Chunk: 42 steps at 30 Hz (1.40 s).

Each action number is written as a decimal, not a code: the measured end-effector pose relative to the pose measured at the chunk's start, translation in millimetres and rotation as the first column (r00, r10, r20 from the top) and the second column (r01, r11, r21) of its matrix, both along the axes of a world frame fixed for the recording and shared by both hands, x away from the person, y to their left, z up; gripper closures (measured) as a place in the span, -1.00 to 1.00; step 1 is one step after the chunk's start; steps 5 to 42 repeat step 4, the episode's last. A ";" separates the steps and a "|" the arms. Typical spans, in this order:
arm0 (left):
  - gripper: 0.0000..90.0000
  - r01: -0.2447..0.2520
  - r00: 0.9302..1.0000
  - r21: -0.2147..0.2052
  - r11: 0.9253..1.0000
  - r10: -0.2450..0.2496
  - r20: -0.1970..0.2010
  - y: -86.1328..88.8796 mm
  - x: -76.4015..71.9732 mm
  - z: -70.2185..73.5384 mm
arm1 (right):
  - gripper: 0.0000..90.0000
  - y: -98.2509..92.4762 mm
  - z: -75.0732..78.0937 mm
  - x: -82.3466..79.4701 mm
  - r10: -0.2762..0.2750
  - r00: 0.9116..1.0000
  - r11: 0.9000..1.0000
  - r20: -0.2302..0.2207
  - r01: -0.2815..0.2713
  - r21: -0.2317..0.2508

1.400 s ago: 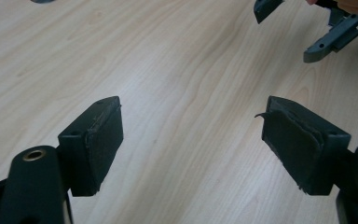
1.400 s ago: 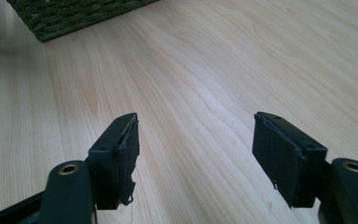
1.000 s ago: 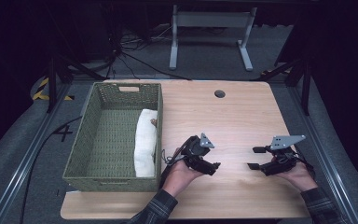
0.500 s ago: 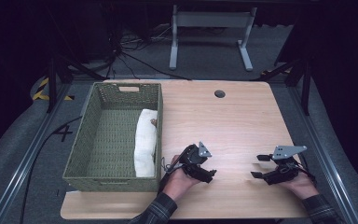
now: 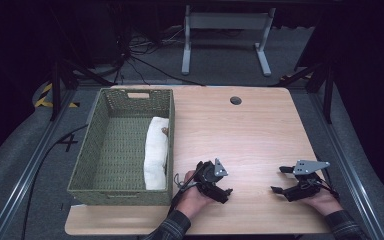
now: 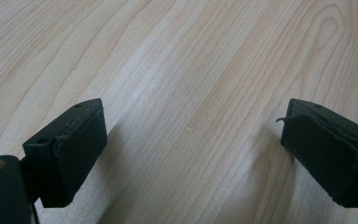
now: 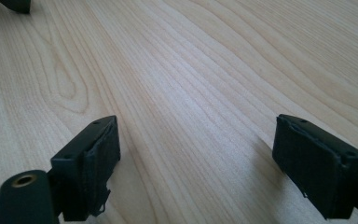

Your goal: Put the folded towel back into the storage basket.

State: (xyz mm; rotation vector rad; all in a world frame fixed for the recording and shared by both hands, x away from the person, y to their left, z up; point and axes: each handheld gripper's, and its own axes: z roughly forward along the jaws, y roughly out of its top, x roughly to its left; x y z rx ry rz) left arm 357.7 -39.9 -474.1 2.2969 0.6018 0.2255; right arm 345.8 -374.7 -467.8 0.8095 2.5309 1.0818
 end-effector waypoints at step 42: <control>-0.85 0.003 1.000 0.002 1.000 -0.003 -0.001 0.3 -0.2 0.1 | -0.66 0.0 0.0 -0.4 -0.003 1.000 1.000 -0.002 0.003 0.001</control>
